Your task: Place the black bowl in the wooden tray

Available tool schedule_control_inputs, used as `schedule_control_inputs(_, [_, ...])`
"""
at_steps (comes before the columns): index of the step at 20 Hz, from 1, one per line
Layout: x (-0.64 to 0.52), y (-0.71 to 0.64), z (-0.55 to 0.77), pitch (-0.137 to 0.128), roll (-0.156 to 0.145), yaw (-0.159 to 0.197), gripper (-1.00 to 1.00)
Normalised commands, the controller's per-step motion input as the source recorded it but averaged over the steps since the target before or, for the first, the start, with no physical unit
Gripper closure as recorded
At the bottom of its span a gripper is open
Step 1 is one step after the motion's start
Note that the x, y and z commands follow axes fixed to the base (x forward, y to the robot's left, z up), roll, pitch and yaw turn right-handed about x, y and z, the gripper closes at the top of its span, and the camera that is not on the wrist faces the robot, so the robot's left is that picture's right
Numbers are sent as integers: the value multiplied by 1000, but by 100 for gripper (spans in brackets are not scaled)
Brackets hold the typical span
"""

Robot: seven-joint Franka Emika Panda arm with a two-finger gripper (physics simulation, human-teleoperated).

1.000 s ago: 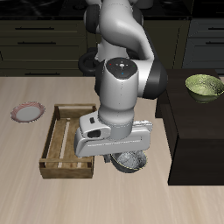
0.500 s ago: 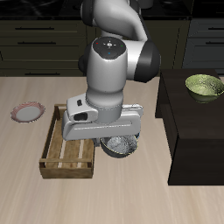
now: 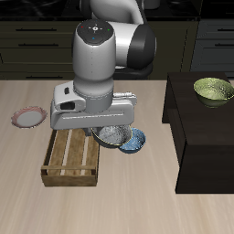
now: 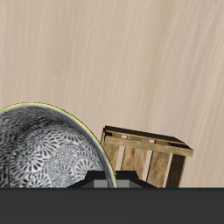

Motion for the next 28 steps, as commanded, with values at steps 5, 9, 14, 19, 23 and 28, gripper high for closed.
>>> schedule_control_inputs(5, [-233,-177,96,-27,-2,-10,100])
schedule_control_inputs(9, [-217,-275,175,-38,-25,9,100])
schedule_control_inputs(14, [-108,-280,77,-18,-29,-19,100])
schedule_control_inputs(19, [-90,-371,-80,1,-49,-15,100])
schedule_control_inputs(23, [-11,-121,-208,18,-21,-6,100])
schedule_control_inputs(28, [-31,-143,-255,23,-24,4,100])
